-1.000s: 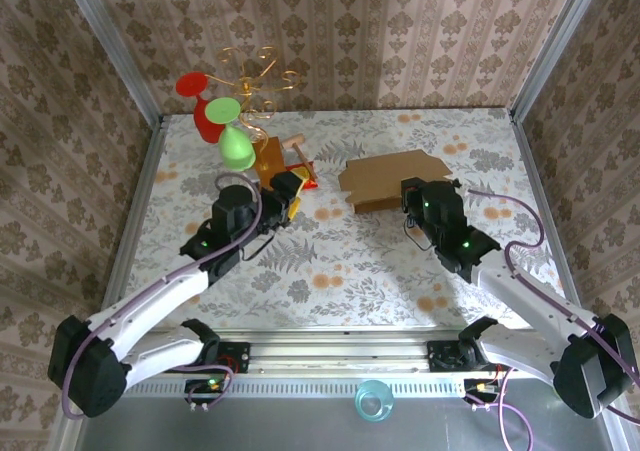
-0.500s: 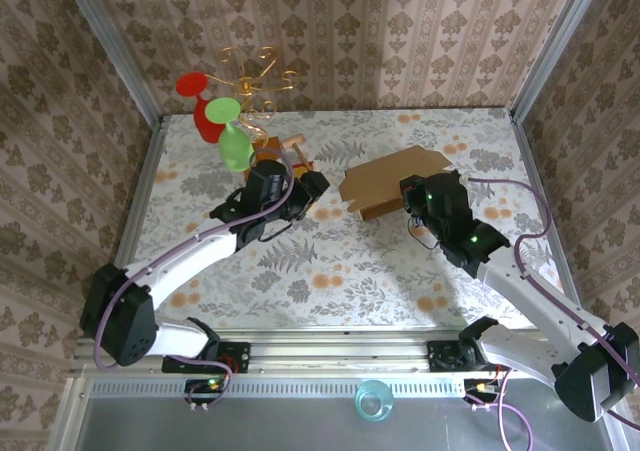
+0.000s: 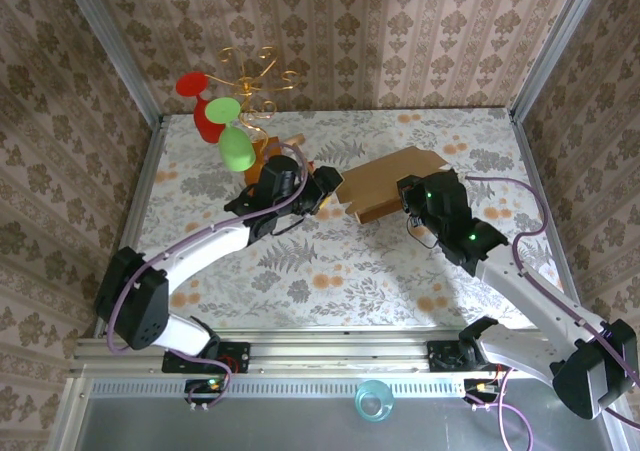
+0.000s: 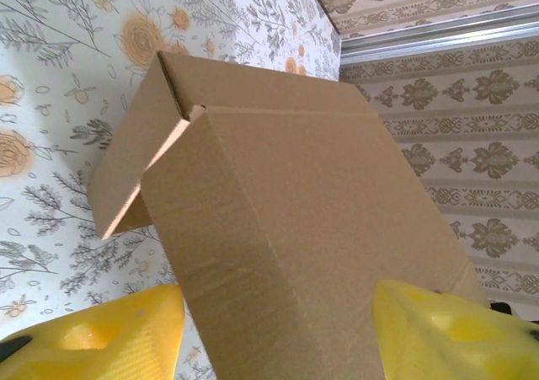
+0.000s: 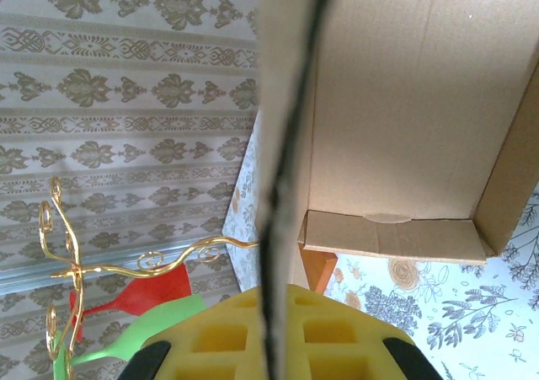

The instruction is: Fold the paper box

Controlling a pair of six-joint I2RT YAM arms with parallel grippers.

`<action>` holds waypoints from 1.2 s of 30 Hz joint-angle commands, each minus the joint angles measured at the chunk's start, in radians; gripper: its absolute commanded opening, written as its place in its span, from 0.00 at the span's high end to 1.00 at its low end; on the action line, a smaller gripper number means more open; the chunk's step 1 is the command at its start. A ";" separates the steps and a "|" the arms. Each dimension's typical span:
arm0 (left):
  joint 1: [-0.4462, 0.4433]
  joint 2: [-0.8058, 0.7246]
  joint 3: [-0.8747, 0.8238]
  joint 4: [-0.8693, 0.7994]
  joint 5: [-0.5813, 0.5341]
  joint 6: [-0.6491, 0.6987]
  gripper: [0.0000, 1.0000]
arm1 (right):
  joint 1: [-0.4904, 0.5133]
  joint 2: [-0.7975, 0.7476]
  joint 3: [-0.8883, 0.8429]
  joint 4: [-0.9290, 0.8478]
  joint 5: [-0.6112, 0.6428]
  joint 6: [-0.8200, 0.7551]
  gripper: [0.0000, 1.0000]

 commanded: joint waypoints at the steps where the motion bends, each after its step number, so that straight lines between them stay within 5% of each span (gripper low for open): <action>1: -0.016 0.019 0.030 0.056 0.028 -0.025 0.40 | -0.006 0.006 0.005 0.049 -0.013 -0.002 1.00; 23: -0.036 0.101 0.059 0.147 0.049 -0.069 0.43 | -0.009 0.034 -0.021 0.090 -0.059 0.009 1.00; 36: -0.024 0.130 0.056 0.188 0.066 -0.084 0.58 | -0.010 0.055 -0.029 0.105 -0.073 0.008 1.00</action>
